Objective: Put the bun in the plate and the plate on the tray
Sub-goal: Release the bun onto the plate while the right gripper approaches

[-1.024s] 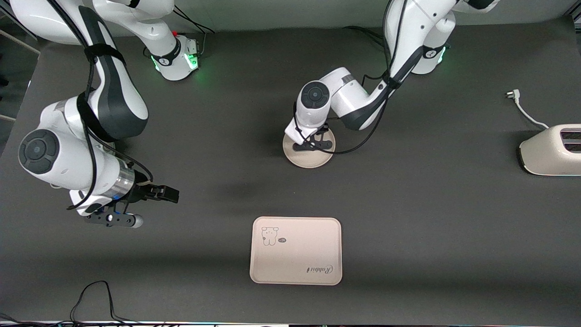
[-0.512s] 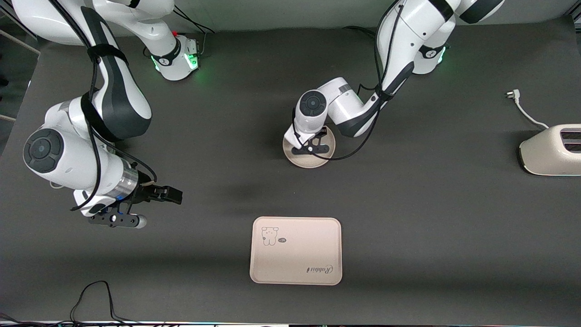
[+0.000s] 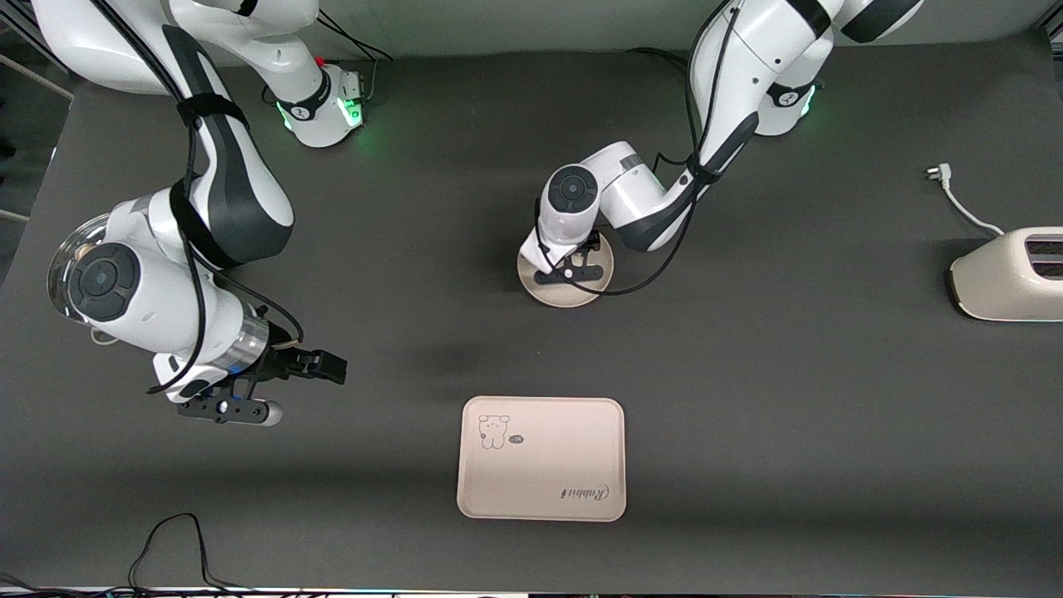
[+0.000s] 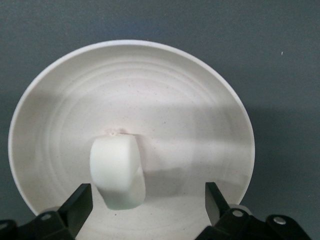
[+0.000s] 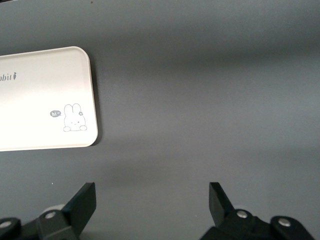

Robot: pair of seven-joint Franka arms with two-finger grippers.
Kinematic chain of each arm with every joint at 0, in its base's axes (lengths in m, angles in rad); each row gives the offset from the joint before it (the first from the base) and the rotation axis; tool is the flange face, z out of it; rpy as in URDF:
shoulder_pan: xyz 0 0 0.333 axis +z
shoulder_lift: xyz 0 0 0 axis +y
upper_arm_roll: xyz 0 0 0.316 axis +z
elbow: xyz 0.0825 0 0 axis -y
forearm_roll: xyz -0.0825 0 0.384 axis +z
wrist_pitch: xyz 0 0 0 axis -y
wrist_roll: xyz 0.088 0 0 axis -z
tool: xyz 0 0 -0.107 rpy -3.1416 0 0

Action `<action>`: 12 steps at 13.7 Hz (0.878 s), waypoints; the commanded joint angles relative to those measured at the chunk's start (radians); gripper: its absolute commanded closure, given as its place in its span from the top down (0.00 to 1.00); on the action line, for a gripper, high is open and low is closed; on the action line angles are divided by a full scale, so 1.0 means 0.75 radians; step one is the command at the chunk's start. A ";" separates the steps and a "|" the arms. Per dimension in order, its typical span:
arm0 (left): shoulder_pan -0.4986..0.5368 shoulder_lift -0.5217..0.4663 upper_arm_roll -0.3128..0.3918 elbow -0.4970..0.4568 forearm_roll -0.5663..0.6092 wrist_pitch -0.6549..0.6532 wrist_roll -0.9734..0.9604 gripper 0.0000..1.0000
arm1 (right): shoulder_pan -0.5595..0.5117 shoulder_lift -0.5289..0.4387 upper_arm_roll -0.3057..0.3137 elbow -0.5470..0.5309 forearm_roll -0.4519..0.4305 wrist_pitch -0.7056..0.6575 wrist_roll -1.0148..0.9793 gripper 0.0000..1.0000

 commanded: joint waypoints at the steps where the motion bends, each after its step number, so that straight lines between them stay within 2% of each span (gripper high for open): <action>1: -0.012 -0.038 0.010 -0.010 0.025 -0.018 -0.040 1.00 | 0.026 0.010 0.002 0.007 -0.003 0.016 0.076 1.00; 8: -0.005 -0.067 0.008 -0.005 0.025 -0.063 -0.041 1.00 | 0.049 0.004 0.088 -0.213 -0.026 0.224 0.097 1.00; 10: 0.037 -0.171 0.010 -0.005 0.025 -0.199 -0.020 1.00 | 0.055 -0.002 0.100 -0.305 -0.055 0.328 0.101 1.00; 12: 0.099 -0.330 0.010 -0.007 0.019 -0.355 -0.004 1.00 | 0.057 -0.004 0.135 -0.395 -0.055 0.430 0.129 1.00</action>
